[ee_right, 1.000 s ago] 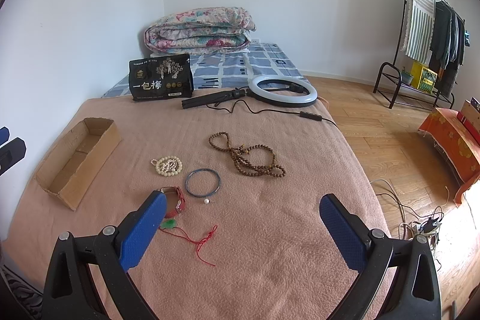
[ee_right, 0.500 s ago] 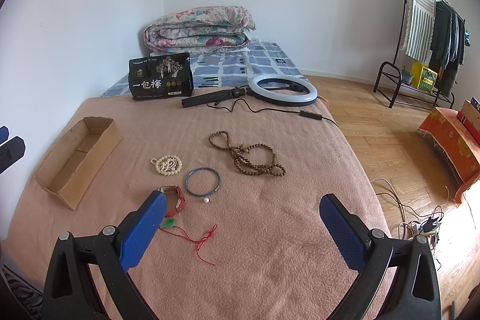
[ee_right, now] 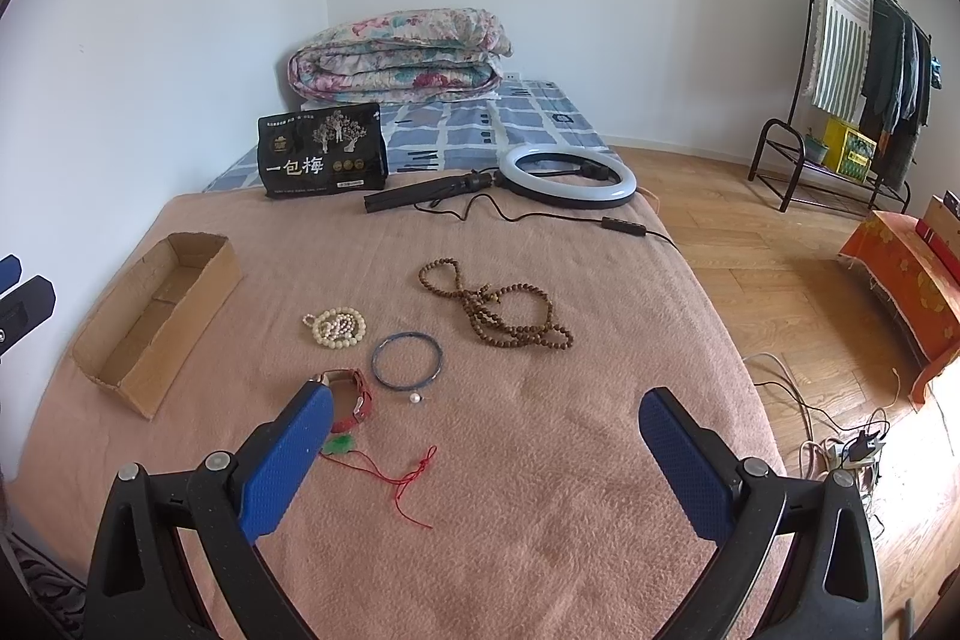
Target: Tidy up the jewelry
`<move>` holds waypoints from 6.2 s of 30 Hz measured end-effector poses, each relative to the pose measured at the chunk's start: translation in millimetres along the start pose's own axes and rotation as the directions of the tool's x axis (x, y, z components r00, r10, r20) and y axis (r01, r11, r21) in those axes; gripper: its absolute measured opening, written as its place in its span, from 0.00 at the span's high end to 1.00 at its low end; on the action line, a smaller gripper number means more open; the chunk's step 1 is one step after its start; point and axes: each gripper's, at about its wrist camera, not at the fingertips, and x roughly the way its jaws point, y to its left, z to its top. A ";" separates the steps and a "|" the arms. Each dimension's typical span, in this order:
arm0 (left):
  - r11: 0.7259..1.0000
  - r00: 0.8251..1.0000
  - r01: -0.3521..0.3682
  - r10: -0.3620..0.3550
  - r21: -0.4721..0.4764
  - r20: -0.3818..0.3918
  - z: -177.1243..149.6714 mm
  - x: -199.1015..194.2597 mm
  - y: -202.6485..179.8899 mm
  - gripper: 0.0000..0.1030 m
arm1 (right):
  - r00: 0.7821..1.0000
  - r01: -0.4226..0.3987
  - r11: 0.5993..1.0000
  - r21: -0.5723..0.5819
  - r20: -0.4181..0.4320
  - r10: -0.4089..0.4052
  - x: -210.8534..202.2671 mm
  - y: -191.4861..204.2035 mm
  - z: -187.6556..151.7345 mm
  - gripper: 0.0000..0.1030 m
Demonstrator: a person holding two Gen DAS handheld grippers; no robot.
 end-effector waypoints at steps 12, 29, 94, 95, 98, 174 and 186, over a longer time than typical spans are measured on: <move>1.000 1.000 0.001 -0.001 -0.003 -0.015 -5.5 10.8 -4.0 0.00 | 1.000 0.004 1.000 0.008 -0.015 -0.004 3.2 -1.9 2.8 0.00; 1.000 0.997 -0.009 0.009 -0.002 -0.071 -10.9 42.0 -4.6 0.00 | 0.998 -0.005 1.000 0.019 -0.055 0.006 18.8 -4.1 13.1 0.00; 0.983 0.834 0.125 -0.178 -0.134 -0.522 -49.6 212.7 -34.8 0.29 | 0.922 -0.198 0.980 -0.004 -0.340 0.185 242.5 -60.7 56.2 0.03; 0.981 0.829 0.131 -0.187 -0.142 -0.527 -50.5 216.3 -35.6 0.31 | 0.920 -0.199 0.980 0.003 -0.344 0.187 247.4 -61.8 55.9 0.03; 0.977 0.815 0.145 -0.207 -0.156 -0.541 -53.5 225.7 -40.0 0.37 | 0.913 -0.206 0.978 0.020 -0.357 0.200 260.1 -64.7 55.3 0.04; 0.971 0.843 0.196 -0.239 -0.138 -0.481 -38.1 216.4 -43.0 0.90 | 0.937 -0.238 0.968 -0.084 -0.281 0.206 214.0 -27.6 79.2 0.91; 0.965 0.878 0.203 -0.254 -0.165 -0.406 -13.8 184.9 -24.6 0.90 | 0.947 -0.279 0.956 -0.085 -0.188 0.260 157.1 -8.7 93.9 0.91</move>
